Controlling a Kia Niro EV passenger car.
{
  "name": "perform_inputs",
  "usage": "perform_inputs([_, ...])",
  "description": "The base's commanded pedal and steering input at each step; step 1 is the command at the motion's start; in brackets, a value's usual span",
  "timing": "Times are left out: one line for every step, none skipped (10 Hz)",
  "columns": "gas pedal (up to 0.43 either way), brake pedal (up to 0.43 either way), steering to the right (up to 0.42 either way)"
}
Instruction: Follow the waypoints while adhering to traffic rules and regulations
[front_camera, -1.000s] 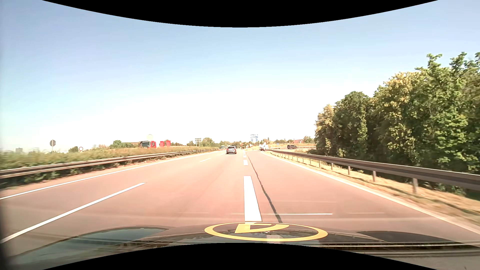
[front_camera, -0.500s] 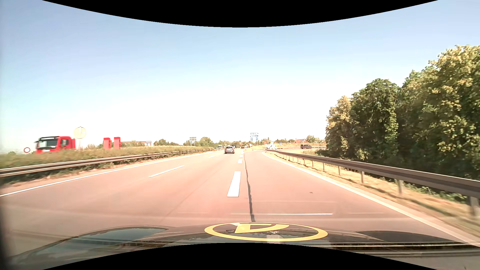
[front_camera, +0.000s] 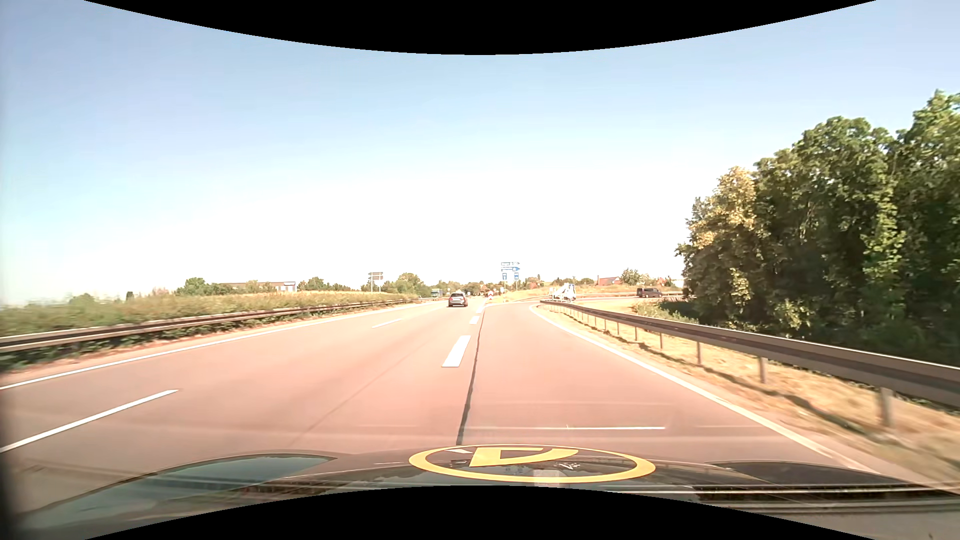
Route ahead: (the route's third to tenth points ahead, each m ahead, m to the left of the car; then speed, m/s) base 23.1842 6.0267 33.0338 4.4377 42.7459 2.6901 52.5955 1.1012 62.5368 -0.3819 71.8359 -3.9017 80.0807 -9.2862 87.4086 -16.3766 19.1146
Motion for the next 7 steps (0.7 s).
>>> perform_inputs([0.0,0.0,-0.003])
perform_inputs([0.0,0.0,-0.004])
perform_inputs([0.0,0.0,-0.004])
perform_inputs([0.0,0.0,-0.004])
perform_inputs([0.0,0.0,-0.004])
perform_inputs([0.0,0.0,-0.004])
perform_inputs([0.0,0.0,-0.004])
